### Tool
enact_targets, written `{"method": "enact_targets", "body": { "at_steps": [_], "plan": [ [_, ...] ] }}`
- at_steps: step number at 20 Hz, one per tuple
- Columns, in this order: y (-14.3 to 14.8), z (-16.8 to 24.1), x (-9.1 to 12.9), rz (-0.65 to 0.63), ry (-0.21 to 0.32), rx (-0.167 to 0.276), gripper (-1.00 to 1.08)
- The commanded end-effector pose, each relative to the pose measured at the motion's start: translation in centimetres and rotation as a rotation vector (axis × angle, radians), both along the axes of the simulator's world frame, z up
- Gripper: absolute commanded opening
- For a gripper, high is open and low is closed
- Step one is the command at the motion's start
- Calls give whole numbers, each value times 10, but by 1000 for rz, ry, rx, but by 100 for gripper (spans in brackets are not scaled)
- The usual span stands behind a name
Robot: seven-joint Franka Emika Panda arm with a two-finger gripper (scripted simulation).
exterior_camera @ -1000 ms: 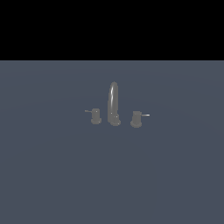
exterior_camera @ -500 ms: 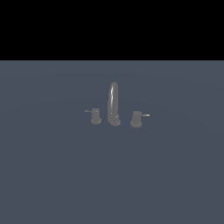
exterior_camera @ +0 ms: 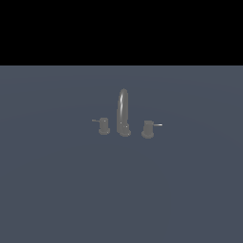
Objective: Turn on the faucet by rotating a designated handle.
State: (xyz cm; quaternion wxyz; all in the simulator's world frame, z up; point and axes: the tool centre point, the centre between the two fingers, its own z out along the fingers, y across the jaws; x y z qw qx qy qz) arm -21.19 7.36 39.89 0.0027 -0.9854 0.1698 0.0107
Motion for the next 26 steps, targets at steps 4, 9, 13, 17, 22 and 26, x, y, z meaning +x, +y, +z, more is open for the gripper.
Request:
{"method": "enact_targets", "body": {
  "at_steps": [4,9,13,17,22,26],
  "plan": [
    [21,-29,21,-116,-1,1,-100],
    [37,-55,42,-219,-1,1,-100],
    [49,-75,60,-299,-2,2,-100],
    [58,-94,78,-377,-2,3,-100],
    [68,-117,100,-470,-2,3,-100],
    [73,-134,118,-541,-3,4,-100]
  ]
}}
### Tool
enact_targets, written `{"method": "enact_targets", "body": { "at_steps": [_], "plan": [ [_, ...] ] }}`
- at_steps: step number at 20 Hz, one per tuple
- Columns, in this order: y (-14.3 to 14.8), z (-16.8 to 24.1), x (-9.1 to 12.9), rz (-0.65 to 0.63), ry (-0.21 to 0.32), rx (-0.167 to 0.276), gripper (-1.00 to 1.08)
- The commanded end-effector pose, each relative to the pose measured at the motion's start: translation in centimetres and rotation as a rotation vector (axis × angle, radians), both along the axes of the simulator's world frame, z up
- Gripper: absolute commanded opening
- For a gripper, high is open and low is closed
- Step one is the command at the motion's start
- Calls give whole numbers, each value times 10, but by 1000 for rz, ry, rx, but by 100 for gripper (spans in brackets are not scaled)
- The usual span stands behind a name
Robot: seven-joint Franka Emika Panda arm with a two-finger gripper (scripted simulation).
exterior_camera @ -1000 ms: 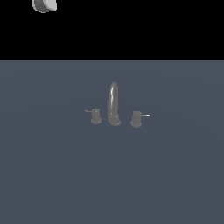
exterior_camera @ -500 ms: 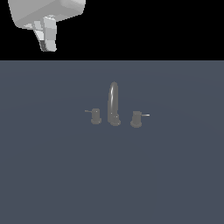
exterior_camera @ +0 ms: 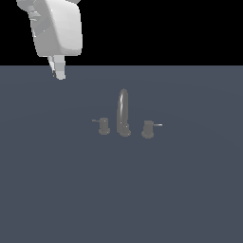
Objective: Turn on the faucet by rotating a designated handle.
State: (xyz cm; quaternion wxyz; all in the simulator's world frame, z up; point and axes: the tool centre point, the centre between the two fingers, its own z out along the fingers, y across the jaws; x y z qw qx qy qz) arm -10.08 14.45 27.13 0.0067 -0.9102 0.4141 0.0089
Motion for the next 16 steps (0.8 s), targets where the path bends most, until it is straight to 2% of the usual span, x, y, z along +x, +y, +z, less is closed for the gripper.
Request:
{"method": "enact_targets", "body": {
  "at_steps": [1,16],
  "plan": [
    [3,-11,11,-45,-1,1,-100],
    [9,-77,81,-310,-2,-6,-100]
  ]
}}
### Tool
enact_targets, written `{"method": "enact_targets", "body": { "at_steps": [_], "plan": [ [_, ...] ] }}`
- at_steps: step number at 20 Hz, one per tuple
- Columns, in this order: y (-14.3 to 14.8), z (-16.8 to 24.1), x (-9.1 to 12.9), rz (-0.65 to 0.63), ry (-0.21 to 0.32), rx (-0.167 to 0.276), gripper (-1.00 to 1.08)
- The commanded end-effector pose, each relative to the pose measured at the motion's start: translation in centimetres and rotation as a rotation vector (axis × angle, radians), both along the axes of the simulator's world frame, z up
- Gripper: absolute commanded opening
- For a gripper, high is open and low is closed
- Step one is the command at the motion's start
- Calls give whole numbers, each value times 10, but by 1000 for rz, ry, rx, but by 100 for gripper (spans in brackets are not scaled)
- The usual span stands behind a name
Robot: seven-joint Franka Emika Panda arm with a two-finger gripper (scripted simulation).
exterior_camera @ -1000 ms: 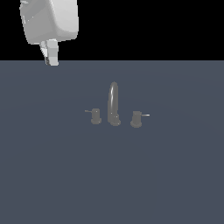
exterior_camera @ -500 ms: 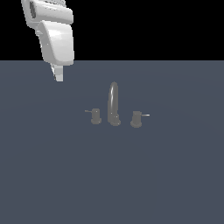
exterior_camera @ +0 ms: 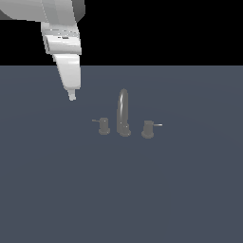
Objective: Turn on the faucet by rotating a designated handle.
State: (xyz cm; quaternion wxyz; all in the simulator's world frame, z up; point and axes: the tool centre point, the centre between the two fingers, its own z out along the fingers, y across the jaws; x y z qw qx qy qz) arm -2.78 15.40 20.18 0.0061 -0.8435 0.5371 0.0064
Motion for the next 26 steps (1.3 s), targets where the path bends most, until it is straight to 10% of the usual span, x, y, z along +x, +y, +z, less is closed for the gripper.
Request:
{"method": "enact_targets", "body": {
  "at_steps": [1,26],
  "plan": [
    [-1,-12,13,-49,0,-2,-100],
    [-47,-132,138,-549,0,-20,-100]
  ]
}}
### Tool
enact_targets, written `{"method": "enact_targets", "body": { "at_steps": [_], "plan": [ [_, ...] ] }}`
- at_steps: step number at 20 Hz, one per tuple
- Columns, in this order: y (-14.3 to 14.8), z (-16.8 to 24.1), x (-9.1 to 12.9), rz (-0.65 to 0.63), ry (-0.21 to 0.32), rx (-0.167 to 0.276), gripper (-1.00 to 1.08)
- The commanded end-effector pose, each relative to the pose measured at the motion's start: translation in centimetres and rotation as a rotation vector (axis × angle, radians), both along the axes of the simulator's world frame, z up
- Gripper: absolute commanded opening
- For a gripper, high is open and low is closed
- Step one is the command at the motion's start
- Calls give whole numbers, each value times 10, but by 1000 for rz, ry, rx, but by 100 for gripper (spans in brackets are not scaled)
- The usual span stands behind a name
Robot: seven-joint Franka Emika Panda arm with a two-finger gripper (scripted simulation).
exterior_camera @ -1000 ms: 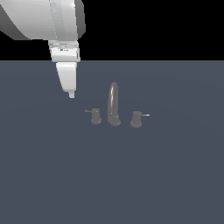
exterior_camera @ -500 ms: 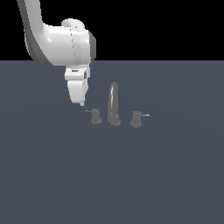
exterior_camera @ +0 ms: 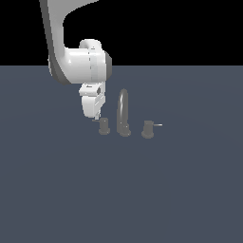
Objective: Turn on the faucet by rotating a designated handle.
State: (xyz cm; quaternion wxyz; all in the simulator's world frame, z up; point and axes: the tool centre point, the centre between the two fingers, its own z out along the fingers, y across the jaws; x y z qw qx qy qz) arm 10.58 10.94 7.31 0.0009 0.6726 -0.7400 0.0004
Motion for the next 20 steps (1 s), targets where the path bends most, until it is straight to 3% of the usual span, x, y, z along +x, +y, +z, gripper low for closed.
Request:
{"method": "enact_targets", "body": {
  "at_steps": [1,12,20],
  "plan": [
    [-4,-5,6,-25,-1,0,-100],
    [-8,-10,11,-49,-1,1,-100],
    [9,-10,-11,-49,-1,1,-100]
  ]
}}
